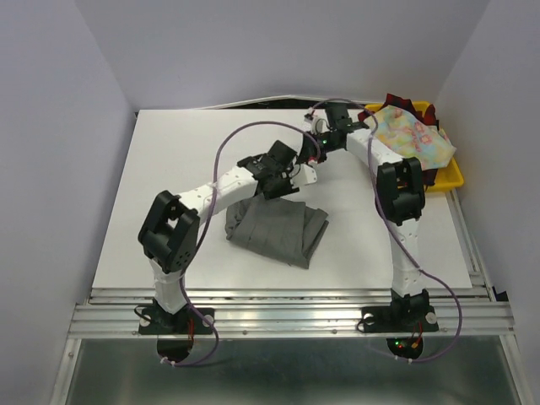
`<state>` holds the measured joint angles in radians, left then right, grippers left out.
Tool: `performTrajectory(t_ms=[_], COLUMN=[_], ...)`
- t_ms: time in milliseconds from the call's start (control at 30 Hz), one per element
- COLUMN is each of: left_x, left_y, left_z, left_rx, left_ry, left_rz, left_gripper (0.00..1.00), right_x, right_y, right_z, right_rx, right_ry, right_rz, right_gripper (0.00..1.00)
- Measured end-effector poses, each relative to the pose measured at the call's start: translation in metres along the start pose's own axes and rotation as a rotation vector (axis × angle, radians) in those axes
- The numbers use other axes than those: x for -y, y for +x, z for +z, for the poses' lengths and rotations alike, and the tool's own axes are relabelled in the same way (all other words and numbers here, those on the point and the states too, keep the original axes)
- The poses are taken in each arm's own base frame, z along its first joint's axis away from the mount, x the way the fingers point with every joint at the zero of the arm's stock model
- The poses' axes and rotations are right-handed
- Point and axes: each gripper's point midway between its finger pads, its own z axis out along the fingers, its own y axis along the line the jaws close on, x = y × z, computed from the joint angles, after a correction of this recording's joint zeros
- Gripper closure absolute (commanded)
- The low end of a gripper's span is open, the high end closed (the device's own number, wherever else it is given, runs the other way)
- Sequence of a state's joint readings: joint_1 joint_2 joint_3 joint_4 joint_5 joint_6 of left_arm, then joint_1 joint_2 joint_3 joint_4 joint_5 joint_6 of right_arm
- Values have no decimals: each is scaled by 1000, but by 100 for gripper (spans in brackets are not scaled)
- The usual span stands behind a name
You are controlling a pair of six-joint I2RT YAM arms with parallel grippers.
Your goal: Fold and stack the skirts
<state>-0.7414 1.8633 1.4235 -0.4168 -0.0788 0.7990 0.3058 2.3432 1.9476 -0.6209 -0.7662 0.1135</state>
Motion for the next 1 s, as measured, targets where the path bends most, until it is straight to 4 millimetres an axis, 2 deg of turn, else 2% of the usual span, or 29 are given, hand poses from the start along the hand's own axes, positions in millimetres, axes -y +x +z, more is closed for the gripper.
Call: performTrajectory(t_ms=[33, 67, 100, 133, 167, 233, 333, 367, 400, 433, 467, 500, 533, 567, 600, 633, 667, 733, 800, 867, 1000], left_x=[-9, -26, -36, -51, -60, -79, -84, -77, -63, -60, -42, -24, -1, 15, 41, 49, 68, 89, 102, 112, 106], left_y=[-4, -12, -17, -24, -28, -37, -38, -38, -38, -37, -36, -33, -25, -19, -11, -7, 4, 19, 31, 36, 33], left_z=[-9, -27, -39, -59, -72, -110, -155, -169, -170, -182, -183, -182, -175, -167, -155, -149, -133, -111, -93, -78, -46], left_rx=[17, 49, 74, 118, 142, 237, 350, 400, 424, 450, 481, 500, 498, 489, 468, 454, 416, 368, 333, 308, 305], left_ry=[-19, -52, -76, -107, -127, -162, -150, -123, -66, -66, -7, 54, 139, 196, 303, 346, 439, 566, 639, 713, 779], left_rz=[-27, -66, -85, -136, -166, -245, -359, -406, -443, -456, -489, -516, -558, -588, -633, -665, -728, -854, -949, -1041, -1129], left_gripper=[37, 32, 30, 30, 30, 30, 34, 34, 37, 38, 39, 41, 46, 49, 51, 51, 51, 50, 49, 49, 51], right_x=[7, 13, 17, 23, 26, 16, -30, -45, -69, -92, -114, -135, -146, -163, -174, -182, -188, -195, -193, -184, -143], right_y=[-17, -31, -41, -49, -57, -67, -54, -49, -39, -23, -7, 15, 31, 60, 81, 106, 122, 154, 170, 172, 179], right_z=[-12, -25, -35, -49, -67, -93, -125, -129, -138, -141, -144, -141, -137, -128, -120, -108, -100, -82, -73, -63, -30], right_rx=[45, 87, 116, 150, 181, 231, 270, 269, 289, 279, 270, 261, 240, 186, 142, 85, 38, -48, -89, -99, -133], right_ry=[21, 44, 61, 89, 115, 126, 70, 39, -3, -68, -121, -189, -228, -287, -327, -370, -394, -433, -442, -436, -366], right_rz=[-9, -19, -24, -30, -31, -48, -66, -61, -84, -74, -66, -63, -55, -32, -11, 10, 29, 76, 105, 119, 164], right_gripper=[81, 78, 78, 78, 77, 75, 73, 73, 73, 73, 73, 71, 69, 68, 67, 66, 65, 64, 64, 64, 65])
